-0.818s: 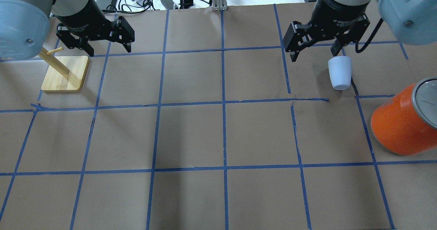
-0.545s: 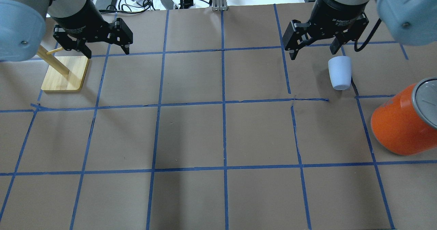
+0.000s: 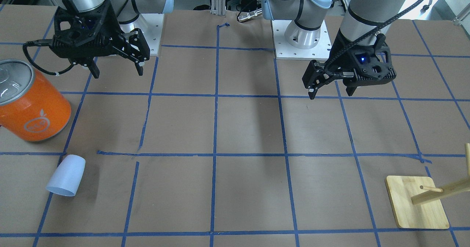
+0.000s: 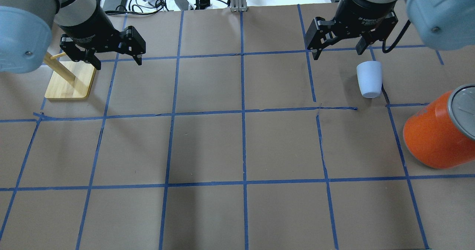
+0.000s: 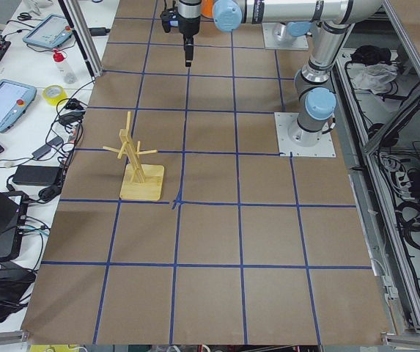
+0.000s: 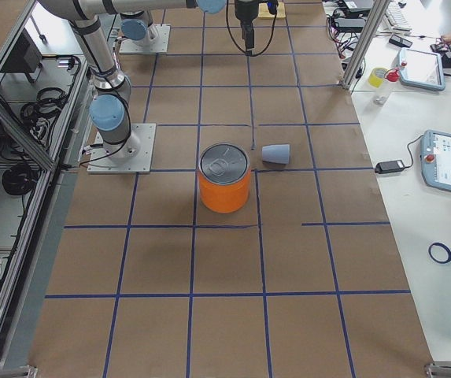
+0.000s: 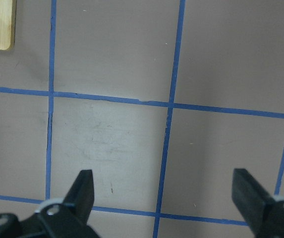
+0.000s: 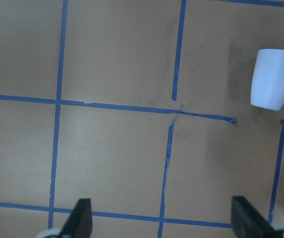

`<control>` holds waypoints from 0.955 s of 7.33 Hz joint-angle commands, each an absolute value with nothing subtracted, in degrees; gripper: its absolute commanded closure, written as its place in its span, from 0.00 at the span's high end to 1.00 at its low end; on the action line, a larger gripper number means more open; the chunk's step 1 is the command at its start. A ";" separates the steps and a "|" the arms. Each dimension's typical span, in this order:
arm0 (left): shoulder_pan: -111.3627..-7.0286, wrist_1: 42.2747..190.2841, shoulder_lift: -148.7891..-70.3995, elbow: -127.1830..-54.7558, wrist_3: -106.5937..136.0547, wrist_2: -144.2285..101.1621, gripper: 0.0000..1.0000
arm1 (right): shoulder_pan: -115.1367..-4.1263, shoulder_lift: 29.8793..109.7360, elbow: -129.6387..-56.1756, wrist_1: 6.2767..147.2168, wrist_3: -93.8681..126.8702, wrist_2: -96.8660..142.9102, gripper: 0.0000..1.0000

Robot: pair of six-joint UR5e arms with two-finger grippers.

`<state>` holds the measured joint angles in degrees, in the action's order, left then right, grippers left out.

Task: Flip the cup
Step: 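Move the right gripper over the white cup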

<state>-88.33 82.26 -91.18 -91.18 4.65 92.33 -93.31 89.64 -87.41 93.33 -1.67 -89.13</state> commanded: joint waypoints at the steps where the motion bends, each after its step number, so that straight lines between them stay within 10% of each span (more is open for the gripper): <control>1: -88.33 82.27 -90.62 -91.06 4.66 92.55 1.00 | -89.24 84.41 -87.36 100.41 -1.67 -89.82 1.00; 7: -88.24 82.71 -90.61 -91.23 4.66 92.11 1.00 | -76.91 64.63 -87.45 119.31 -1.58 -92.37 1.00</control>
